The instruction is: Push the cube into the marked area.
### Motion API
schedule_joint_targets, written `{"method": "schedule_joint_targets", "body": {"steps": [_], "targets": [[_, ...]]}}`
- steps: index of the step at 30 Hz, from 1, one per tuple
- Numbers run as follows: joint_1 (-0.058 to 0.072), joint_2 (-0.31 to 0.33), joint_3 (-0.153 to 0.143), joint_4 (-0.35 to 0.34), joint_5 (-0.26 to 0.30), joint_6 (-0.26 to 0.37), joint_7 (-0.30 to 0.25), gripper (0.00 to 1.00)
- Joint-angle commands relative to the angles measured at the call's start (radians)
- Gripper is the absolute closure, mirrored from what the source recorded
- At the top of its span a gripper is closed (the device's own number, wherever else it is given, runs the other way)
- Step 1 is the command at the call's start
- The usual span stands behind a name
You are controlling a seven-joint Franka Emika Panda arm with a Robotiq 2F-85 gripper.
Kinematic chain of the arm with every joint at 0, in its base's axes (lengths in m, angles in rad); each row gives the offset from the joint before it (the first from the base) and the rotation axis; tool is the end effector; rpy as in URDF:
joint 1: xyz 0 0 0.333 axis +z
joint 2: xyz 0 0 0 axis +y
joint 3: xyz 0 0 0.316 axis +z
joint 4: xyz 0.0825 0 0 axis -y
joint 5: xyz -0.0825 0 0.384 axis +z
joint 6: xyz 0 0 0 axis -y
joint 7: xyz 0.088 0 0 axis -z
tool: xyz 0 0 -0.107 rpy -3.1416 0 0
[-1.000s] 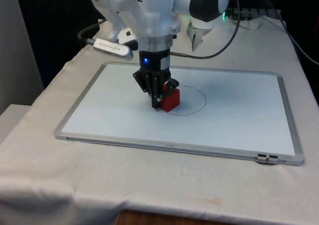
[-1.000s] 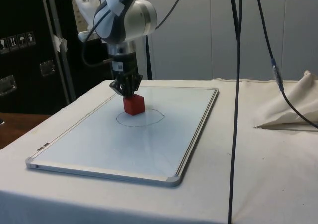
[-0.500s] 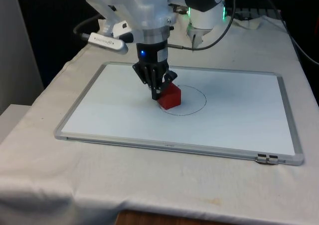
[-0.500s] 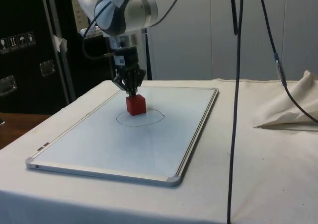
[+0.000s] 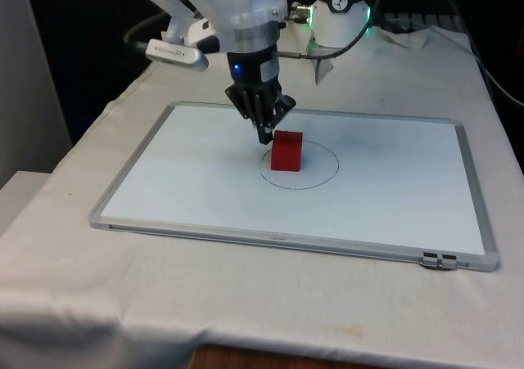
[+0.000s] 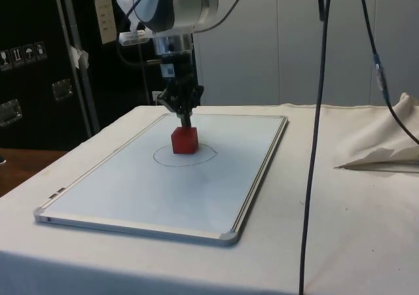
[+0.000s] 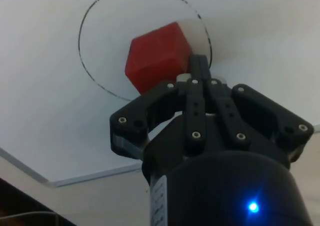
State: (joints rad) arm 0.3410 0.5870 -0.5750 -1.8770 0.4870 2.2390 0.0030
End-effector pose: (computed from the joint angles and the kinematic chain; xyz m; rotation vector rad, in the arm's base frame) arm 0.6131 -0.1133 0.2300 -2.9789 0.7650 0.1338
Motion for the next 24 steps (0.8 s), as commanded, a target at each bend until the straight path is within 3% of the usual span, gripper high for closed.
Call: {"method": "schedule_joint_targets", "body": {"steps": [1, 10, 12, 20, 21, 22, 24], "targets": [[0.000, -0.012, 0.001, -0.013, 0.005, -0.006, 0.001, 1.00], [-0.004, -0.049, 0.010, -0.054, 0.024, -0.047, -0.008, 1.00], [0.000, -0.041, 0.005, -0.048, 0.015, -0.047, -0.003, 1.00], [-0.010, -0.047, 0.031, -0.057, 0.079, -0.075, -0.034, 1.00], [-0.003, -0.044, 0.022, -0.056, 0.063, -0.070, -0.024, 1.00], [-0.011, -0.047, 0.033, -0.057, 0.085, -0.077, -0.038, 1.00], [-0.015, -0.047, 0.032, -0.053, 0.091, -0.086, -0.046, 1.00]]}}
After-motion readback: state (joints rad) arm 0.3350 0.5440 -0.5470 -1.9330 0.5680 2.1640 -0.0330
